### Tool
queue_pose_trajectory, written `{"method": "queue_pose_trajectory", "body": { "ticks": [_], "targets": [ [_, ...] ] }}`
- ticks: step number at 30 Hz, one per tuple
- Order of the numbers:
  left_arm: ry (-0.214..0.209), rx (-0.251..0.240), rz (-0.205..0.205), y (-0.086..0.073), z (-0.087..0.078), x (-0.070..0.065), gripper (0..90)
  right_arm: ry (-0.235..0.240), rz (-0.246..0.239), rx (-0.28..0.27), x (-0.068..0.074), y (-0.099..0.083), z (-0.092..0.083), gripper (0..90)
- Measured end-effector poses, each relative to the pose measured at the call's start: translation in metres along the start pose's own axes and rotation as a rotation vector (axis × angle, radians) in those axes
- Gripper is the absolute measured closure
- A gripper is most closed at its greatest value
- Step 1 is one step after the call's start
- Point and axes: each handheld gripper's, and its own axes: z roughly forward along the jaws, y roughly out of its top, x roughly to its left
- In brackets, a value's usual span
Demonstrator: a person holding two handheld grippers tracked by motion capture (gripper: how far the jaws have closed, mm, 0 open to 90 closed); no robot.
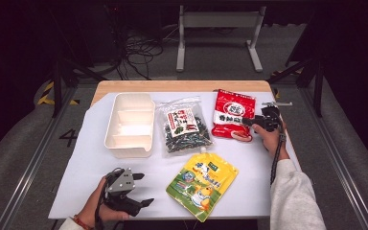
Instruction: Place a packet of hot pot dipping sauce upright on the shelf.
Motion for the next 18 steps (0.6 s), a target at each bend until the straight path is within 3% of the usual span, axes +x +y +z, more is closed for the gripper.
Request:
{"method": "queue_pose_trajectory", "body": {
  "ticks": [4, 6, 7, 10, 13, 14, 15, 18],
  "targets": [
    [0.032, -0.011, -0.043, -0.011, -0.010, 0.006, 15.5, 0.017, 0.040, 0.012, -0.002, 0.005, 0.002, 32.1],
    [0.041, -0.015, -0.056, -0.014, -0.013, 0.008, 15.5, -0.008, 0.016, 0.047, 0.001, 0.008, 0.004, 32.5],
    [0.045, -0.012, -0.056, -0.014, -0.014, 0.009, 15.5, -0.034, -0.021, 0.069, 0.005, 0.010, 0.005, 34.3],
    [0.041, -0.013, -0.068, -0.016, -0.014, 0.011, 15.6, -0.065, -0.061, 0.092, 0.007, 0.011, 0.005, 46.1],
    [0.035, -0.008, -0.071, -0.016, -0.012, 0.013, 15.8, -0.072, -0.066, 0.091, 0.006, 0.011, 0.005, 52.6],
    [0.029, -0.009, -0.073, -0.016, -0.011, 0.013, 15.8, -0.071, -0.071, 0.093, 0.006, 0.012, 0.005, 58.8],
    [0.020, -0.004, -0.068, -0.016, -0.010, 0.014, 15.9, -0.034, -0.060, 0.094, 0.006, 0.012, 0.004, 65.6],
    [0.013, -0.002, -0.074, -0.016, -0.008, 0.015, 16.0, -0.011, -0.033, 0.087, 0.005, 0.011, 0.004, 68.9]
  ]
}}
